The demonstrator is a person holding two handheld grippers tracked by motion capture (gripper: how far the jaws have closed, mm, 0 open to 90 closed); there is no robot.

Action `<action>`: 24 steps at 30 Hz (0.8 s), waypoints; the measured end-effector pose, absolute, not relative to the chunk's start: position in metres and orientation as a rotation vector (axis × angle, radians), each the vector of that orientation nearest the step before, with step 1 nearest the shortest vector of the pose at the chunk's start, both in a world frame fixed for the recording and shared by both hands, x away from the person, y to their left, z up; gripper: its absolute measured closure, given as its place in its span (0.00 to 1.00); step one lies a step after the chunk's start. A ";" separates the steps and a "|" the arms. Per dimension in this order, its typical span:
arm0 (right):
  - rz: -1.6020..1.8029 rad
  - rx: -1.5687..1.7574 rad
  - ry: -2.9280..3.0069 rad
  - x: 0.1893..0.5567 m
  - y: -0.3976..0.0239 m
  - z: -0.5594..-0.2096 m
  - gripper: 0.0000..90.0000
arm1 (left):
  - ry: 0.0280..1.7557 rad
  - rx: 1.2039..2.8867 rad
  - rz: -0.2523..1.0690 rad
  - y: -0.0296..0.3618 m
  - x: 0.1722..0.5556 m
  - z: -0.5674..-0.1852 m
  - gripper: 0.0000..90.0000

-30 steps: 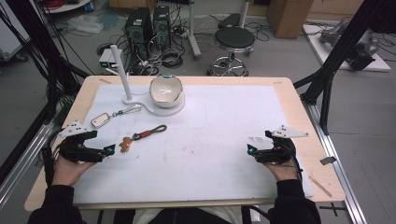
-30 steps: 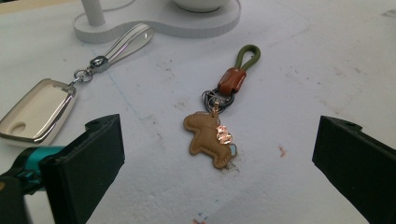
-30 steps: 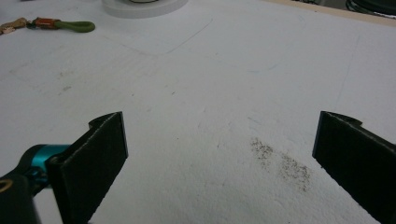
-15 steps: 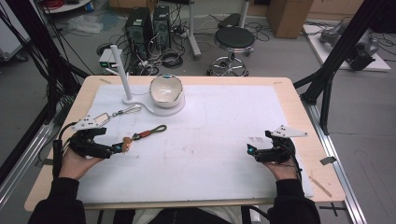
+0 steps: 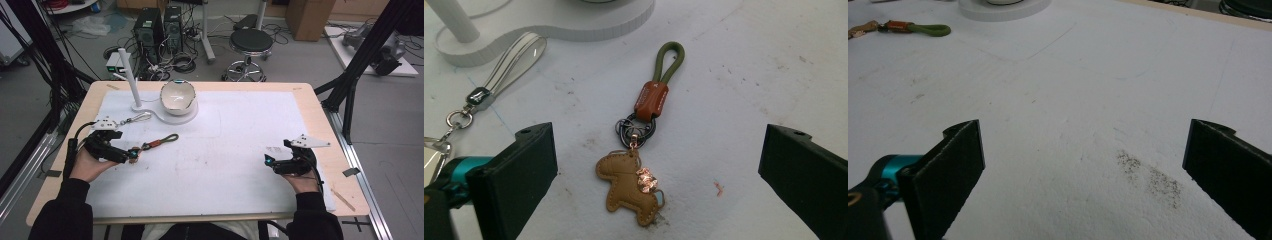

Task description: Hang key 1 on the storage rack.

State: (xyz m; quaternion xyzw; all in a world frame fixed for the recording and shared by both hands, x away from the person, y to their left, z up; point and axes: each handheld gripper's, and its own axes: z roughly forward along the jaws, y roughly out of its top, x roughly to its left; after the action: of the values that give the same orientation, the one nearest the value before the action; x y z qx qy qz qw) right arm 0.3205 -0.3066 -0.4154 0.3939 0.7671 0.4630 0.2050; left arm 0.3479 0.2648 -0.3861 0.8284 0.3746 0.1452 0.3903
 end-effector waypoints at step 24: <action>1.269 1.086 2.140 0.320 -0.304 -0.416 0.02 | 0.891 2.239 0.292 0.227 0.386 -0.387 0.03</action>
State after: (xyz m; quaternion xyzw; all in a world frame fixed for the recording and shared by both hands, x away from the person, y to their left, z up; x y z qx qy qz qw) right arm 0.3202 -0.3044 -0.4161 0.3908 0.7705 0.4569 0.2119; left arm 0.3858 0.2273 -0.3869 0.8643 0.3439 0.1128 0.3493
